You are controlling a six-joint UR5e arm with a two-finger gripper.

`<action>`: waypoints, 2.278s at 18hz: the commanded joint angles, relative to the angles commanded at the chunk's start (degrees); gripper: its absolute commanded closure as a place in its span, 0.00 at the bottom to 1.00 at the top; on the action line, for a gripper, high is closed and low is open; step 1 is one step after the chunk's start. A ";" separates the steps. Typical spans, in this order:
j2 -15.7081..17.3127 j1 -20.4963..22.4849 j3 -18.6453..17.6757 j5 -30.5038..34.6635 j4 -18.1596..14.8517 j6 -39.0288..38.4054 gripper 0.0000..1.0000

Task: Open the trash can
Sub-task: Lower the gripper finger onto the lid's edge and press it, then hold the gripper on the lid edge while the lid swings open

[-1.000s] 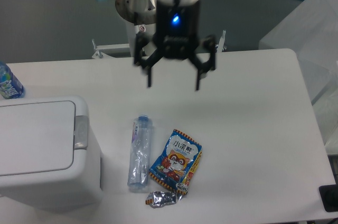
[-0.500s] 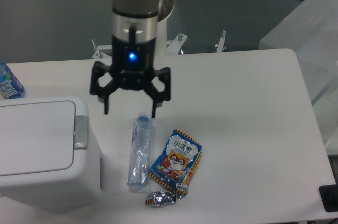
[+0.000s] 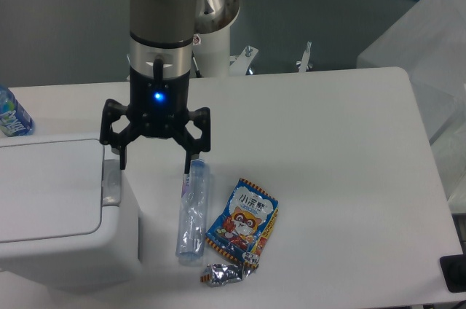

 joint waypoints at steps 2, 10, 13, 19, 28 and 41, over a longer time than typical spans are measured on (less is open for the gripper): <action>-0.53 -0.61 -0.09 0.17 1.94 -1.50 0.00; -1.06 -0.79 -0.09 0.26 1.95 -1.51 0.00; -1.06 -0.79 -0.52 0.35 2.03 -1.51 0.00; -0.97 -0.79 -1.49 0.97 2.03 -1.42 0.00; -0.88 -0.79 -1.93 0.97 2.21 -1.16 0.00; -0.97 -0.79 -2.11 0.97 2.38 -1.16 0.00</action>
